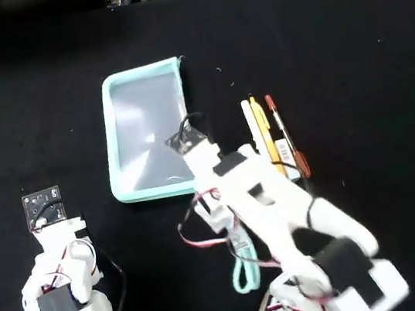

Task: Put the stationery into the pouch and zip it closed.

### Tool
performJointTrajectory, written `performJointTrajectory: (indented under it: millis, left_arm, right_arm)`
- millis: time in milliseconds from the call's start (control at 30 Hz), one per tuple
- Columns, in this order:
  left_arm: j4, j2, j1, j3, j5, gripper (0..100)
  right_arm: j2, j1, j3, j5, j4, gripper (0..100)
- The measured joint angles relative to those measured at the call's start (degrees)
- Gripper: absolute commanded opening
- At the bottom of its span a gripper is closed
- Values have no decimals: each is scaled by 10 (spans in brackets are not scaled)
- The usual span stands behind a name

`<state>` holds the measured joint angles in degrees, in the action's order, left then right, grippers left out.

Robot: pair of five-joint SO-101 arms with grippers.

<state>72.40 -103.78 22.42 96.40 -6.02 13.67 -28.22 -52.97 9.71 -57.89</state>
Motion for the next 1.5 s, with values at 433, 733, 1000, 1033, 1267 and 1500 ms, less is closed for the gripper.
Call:
performJointTrajectory:
  millis: [433, 733, 1000, 1033, 1267, 1500]
  left_arm:
    - [0, 0, 0, 0, 0, 30]
    - [0, 0, 0, 0, 0, 30]
    - [0, 0, 0, 0, 0, 30]
    - [0, 0, 0, 0, 0, 30]
    - [0, 0, 0, 0, 0, 30]
    - [0, 0, 0, 0, 0, 30]
  right_arm:
    - [178, 101, -147, 279, -1, 198]
    - [181, 131, -147, 239, -23, 240]
    - [181, 131, -131, 163, -25, 240]
    - [181, 131, -127, 152, -25, 240]
    - [181, 118, -103, 107, -29, 224]
    - [181, 57, -103, 100, -29, 194]
